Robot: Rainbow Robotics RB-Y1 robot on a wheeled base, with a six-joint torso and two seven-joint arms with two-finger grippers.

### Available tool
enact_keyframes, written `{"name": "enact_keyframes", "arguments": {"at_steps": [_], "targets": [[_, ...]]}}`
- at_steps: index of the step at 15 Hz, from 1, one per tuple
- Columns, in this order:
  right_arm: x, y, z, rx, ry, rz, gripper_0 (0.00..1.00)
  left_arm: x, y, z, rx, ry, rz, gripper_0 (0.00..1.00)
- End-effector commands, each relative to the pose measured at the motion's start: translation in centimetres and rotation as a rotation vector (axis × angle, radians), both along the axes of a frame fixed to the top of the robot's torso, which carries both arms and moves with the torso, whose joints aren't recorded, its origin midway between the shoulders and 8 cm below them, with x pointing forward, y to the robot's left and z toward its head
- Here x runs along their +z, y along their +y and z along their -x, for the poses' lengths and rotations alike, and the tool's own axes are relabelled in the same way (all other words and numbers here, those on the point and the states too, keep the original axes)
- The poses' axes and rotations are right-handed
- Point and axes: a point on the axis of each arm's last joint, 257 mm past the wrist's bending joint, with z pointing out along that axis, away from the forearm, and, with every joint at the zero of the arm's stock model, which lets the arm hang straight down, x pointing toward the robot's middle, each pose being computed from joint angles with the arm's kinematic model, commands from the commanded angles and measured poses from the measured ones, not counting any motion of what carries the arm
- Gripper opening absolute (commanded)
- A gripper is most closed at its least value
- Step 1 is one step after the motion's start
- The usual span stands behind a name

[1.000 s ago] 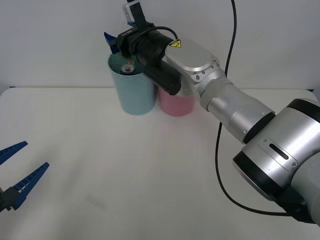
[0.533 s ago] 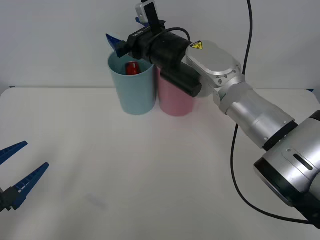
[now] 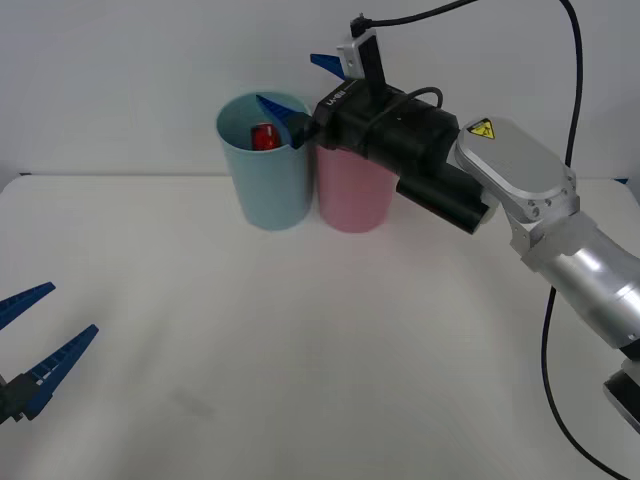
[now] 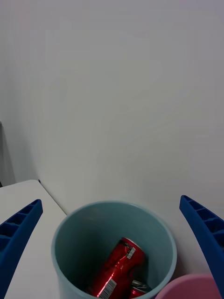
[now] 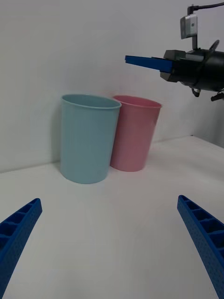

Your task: Grasp the object on the table and drop it into the matching bin: aluminum can to the light blue bin, PET bottle to the pink bin.

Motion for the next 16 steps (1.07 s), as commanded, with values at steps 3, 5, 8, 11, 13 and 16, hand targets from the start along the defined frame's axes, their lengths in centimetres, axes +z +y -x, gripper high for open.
{"name": "enact_keyframes", "arguments": {"at_steps": [3, 5, 8, 11, 13, 16], "targets": [[-3.2, -5.6, 5.3, 0.031, 0.001, 0.036, 1.00, 0.0, 0.0, 0.0, 0.000, 0.000, 0.000, 1.00], [-4.4, -7.8, 7.6, 0.064, 0.010, 0.055, 1.00, 0.0, 0.0, 0.0, 0.000, 0.000, 0.000, 1.00], [-6.8, -11.7, 10.2, 0.095, 0.036, 0.083, 1.00, 0.0, 0.0, 0.0, 0.000, 0.000, 0.000, 1.00], [-9.4, -16.4, 12.0, 0.081, 0.046, 0.131, 1.00, 0.0, 0.0, 0.0, 0.000, 0.000, 0.000, 1.00], [-11.1, -18.8, 13.6, 0.083, 0.069, 0.146, 1.00, 0.0, 0.0, 0.0, 0.000, 0.000, 0.000, 1.00], [-12.8, -22.2, 15.9, 0.076, 0.088, 0.169, 1.00, 0.0, 0.0, 0.0, 0.000, 0.000, 0.000, 1.00]]}}
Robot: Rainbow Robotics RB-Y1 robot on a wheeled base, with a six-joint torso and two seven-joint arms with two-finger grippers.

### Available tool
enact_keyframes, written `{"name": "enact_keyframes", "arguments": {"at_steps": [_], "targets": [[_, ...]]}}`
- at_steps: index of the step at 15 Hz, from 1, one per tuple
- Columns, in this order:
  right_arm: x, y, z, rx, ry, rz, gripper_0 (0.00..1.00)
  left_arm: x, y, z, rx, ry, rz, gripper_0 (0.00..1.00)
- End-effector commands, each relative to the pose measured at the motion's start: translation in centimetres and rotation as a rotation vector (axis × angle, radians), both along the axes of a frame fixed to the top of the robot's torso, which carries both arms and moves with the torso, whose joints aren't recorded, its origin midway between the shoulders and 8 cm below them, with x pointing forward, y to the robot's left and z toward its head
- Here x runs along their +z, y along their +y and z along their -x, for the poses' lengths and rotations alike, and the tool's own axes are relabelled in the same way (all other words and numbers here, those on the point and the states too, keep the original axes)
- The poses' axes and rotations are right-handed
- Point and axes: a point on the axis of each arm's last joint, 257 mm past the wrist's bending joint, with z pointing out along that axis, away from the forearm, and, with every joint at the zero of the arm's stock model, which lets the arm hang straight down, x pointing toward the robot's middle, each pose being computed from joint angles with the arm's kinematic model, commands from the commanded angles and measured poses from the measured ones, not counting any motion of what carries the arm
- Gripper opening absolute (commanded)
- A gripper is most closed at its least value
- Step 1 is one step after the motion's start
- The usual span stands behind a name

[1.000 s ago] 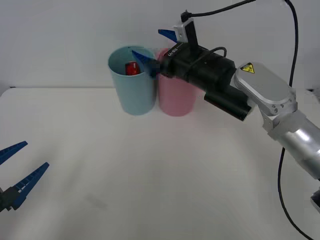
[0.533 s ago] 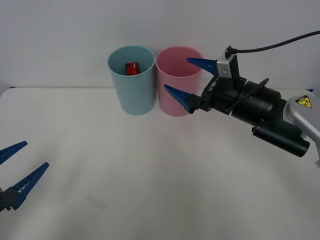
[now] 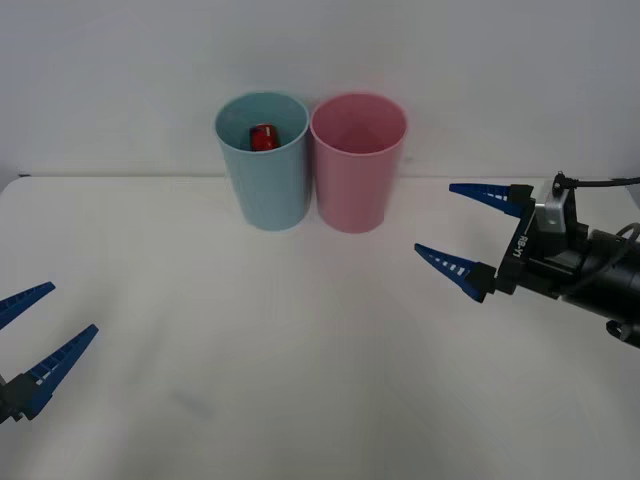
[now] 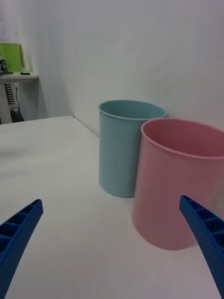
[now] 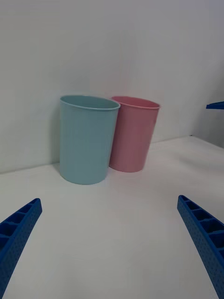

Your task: Grasp the object on the table and drop it into the matching bin: aluminum can to the light blue bin, PET bottle to the pink bin.

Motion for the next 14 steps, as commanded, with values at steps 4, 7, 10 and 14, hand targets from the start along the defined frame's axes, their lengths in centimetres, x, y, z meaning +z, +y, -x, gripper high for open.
{"name": "enact_keyframes", "arguments": {"at_steps": [4, 7, 10, 14], "targets": [[-2.7, -7.2, 4.0, -0.068, 0.003, 0.047, 1.00, 0.0, 0.0, 0.0, 0.000, 0.000, 0.000, 1.00], [-4.2, -9.9, 5.4, -0.114, 0.010, 0.061, 1.00, 0.0, 0.0, 0.0, 0.000, 0.000, 0.000, 1.00], [-5.9, -11.2, 6.9, -0.112, 0.064, 0.007, 1.00, 0.0, 0.0, 0.0, 0.000, 0.000, 0.000, 1.00], [-6.4, -12.1, 8.6, -0.083, 0.112, -0.058, 1.00, 0.0, 0.0, 0.0, 0.000, 0.000, 0.000, 1.00]]}}
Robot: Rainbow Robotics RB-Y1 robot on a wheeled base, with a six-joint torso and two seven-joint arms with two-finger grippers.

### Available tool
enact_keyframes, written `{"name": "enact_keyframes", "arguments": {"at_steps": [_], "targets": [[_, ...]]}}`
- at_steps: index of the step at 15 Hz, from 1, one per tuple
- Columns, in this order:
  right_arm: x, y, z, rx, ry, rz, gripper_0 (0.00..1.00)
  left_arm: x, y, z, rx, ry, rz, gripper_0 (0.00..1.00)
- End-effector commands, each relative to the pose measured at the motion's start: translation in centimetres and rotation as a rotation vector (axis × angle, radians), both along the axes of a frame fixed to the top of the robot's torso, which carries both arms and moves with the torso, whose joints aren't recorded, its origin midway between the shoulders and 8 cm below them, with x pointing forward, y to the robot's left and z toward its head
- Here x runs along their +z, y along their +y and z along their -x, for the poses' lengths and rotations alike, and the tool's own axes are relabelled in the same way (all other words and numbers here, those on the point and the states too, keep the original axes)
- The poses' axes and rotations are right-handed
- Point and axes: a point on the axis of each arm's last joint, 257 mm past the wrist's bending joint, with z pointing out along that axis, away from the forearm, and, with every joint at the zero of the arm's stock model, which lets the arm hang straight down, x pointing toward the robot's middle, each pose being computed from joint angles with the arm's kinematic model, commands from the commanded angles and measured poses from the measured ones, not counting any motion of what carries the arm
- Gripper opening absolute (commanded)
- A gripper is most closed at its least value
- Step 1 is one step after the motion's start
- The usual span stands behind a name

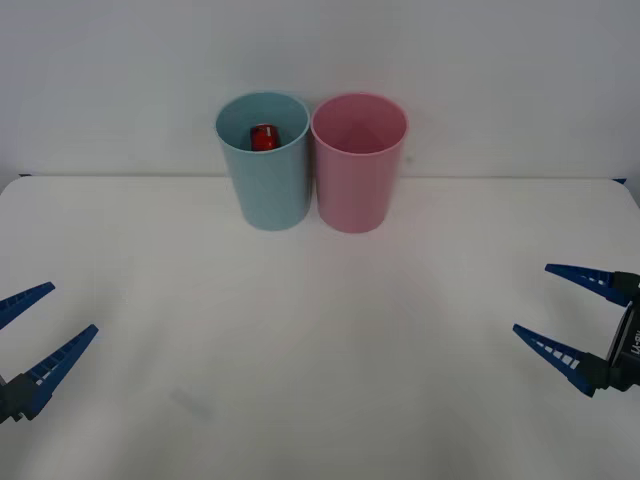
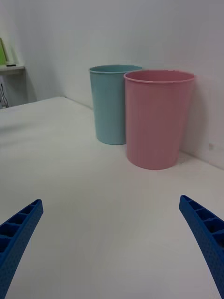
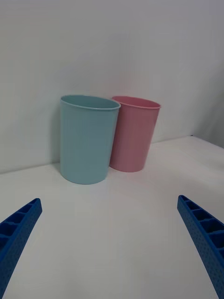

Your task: Grasp the object on the table and drop it into the matching bin: aluminum can to the light blue bin, PET bottle to the pink bin.

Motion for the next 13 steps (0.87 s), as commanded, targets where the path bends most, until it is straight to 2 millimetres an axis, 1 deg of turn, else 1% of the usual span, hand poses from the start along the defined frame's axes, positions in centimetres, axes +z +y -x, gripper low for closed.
{"name": "enact_keyframes", "arguments": {"at_steps": [1, 4, 7, 13], "targets": [[-0.3, -0.7, 1.0, 0.001, 0.018, -0.022, 1.00, 0.0, 0.0, 0.0, 0.000, 0.000, 0.000, 1.00], [-0.9, -1.7, 1.9, -0.021, 0.028, -0.018, 1.00, 0.0, 0.0, 0.0, 0.000, 0.000, 0.000, 1.00], [-0.9, -2.3, 2.1, -0.035, 0.034, -0.018, 1.00, 0.0, 0.0, 0.0, 0.000, 0.000, 0.000, 1.00], [-0.9, -2.3, 2.1, -0.036, 0.038, -0.019, 1.00, 0.0, 0.0, 0.0, 0.000, 0.000, 0.000, 1.00]]}}
